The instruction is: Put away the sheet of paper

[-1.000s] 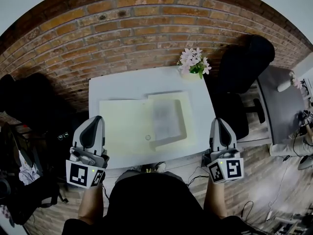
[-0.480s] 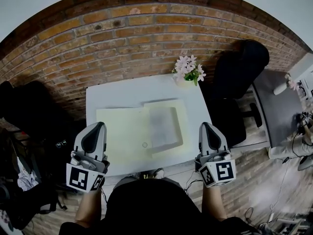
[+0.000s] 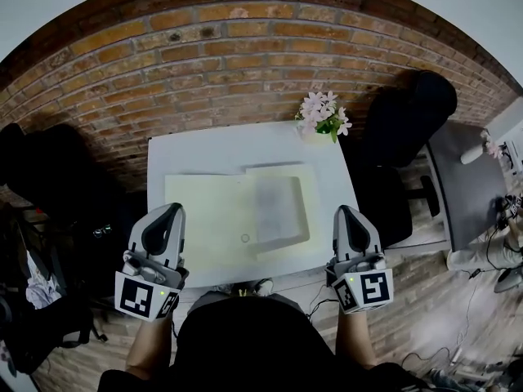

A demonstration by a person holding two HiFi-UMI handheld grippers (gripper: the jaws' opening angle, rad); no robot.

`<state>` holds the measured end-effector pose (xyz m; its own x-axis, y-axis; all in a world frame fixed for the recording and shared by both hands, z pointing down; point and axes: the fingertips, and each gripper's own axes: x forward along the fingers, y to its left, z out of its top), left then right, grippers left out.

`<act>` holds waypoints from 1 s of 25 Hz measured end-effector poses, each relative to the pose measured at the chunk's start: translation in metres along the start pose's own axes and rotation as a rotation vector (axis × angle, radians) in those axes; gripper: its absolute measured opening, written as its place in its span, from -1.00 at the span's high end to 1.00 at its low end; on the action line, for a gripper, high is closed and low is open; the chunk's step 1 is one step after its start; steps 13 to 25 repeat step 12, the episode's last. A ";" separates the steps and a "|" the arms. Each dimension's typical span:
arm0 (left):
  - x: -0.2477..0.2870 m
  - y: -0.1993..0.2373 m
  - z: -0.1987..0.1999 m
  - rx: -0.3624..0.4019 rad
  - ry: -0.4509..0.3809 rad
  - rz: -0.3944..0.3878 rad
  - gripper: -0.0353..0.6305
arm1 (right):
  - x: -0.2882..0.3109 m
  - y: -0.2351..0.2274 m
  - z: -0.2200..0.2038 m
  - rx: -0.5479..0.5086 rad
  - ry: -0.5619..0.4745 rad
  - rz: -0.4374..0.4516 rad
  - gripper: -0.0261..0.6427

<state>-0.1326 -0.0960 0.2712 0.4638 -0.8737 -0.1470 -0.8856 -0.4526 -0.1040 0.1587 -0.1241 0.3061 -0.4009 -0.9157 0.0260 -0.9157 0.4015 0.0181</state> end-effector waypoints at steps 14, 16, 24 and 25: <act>-0.010 0.003 -0.005 -0.016 0.006 0.015 0.82 | -0.001 0.009 -0.006 -0.010 0.014 0.009 0.89; -0.010 0.003 -0.005 -0.016 0.006 0.015 0.82 | -0.001 0.009 -0.006 -0.010 0.014 0.009 0.89; -0.010 0.003 -0.005 -0.016 0.006 0.015 0.82 | -0.001 0.009 -0.006 -0.010 0.014 0.009 0.89; -0.010 0.003 -0.005 -0.016 0.006 0.015 0.82 | -0.001 0.009 -0.006 -0.010 0.014 0.009 0.89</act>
